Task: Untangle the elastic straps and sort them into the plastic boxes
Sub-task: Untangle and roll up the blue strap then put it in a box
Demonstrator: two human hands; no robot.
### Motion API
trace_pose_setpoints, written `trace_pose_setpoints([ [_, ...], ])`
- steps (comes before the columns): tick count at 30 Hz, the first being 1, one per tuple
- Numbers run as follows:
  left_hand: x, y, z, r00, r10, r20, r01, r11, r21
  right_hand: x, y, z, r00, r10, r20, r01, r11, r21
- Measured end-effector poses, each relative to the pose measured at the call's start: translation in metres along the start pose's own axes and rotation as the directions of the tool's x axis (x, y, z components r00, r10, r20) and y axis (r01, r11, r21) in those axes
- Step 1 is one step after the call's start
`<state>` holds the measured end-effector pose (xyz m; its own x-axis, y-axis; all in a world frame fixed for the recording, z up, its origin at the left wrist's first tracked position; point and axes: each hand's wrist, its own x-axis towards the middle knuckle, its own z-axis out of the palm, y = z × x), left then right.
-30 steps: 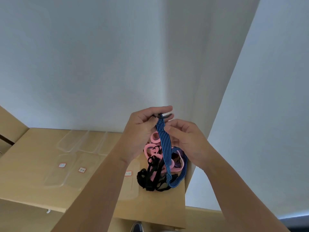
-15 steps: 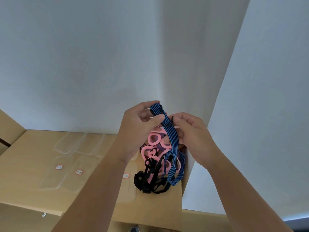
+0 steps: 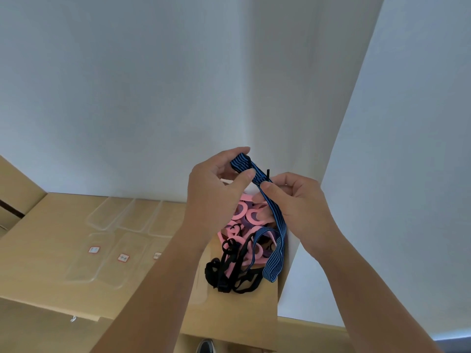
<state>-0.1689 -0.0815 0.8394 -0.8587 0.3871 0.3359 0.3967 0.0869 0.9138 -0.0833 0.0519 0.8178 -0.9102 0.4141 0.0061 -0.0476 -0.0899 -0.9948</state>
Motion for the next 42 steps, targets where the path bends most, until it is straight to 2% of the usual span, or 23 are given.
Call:
trace_pose_setpoints([
  [3,-0.002,0.001,0.003,0.998,0.063,-0.01,-0.063,0.997,0.04,0.001,-0.002,0.007,0.996,0.014,-0.088,-0.009,0.999,0.05],
  [7,-0.005,-0.001,-0.004,0.995,0.056,0.082,-0.056,0.998,-0.007,0.002,-0.005,0.014,0.98,-0.054,-0.192,0.065,0.997,0.051],
  [11,-0.004,-0.007,-0.014,0.991,-0.012,0.134,0.017,0.999,-0.038,0.008,-0.006,0.019,0.96,-0.18,-0.213,0.174,0.984,-0.045],
  [14,-0.001,-0.008,-0.016,0.991,-0.057,0.118,0.061,0.998,-0.028,0.013,-0.005,0.02,0.94,-0.251,-0.231,0.235,0.967,-0.094],
  [18,0.004,-0.007,-0.015,0.995,-0.02,0.102,0.019,1.0,0.004,0.018,-0.004,0.025,0.915,-0.33,-0.234,0.305,0.942,-0.136],
  [21,0.007,-0.008,-0.013,0.998,-0.001,0.07,0.001,1.0,0.002,0.021,-0.003,0.026,0.921,-0.332,-0.203,0.313,0.942,-0.12],
  [24,0.009,-0.013,-0.014,0.999,-0.016,0.046,0.018,0.998,-0.053,0.024,-0.004,0.026,0.934,-0.343,-0.096,0.335,0.938,-0.094],
  [30,0.011,-0.021,-0.019,0.993,-0.025,0.114,0.039,0.992,-0.123,0.028,-0.003,0.028,0.967,-0.249,0.048,0.249,0.968,0.001],
  [34,0.013,-0.025,-0.029,0.994,-0.055,0.095,0.082,0.949,-0.305,0.03,0.001,0.027,0.981,-0.182,0.068,0.177,0.982,0.067],
  [37,0.018,-0.026,-0.037,0.993,-0.076,0.093,0.108,0.906,-0.408,0.032,0.005,0.03,0.97,-0.225,0.093,0.225,0.974,0.013],
  [42,0.023,-0.034,-0.047,0.991,-0.096,0.096,0.128,0.894,-0.429,0.038,0.006,0.031,0.923,-0.362,0.133,0.383,0.9,-0.209],
])
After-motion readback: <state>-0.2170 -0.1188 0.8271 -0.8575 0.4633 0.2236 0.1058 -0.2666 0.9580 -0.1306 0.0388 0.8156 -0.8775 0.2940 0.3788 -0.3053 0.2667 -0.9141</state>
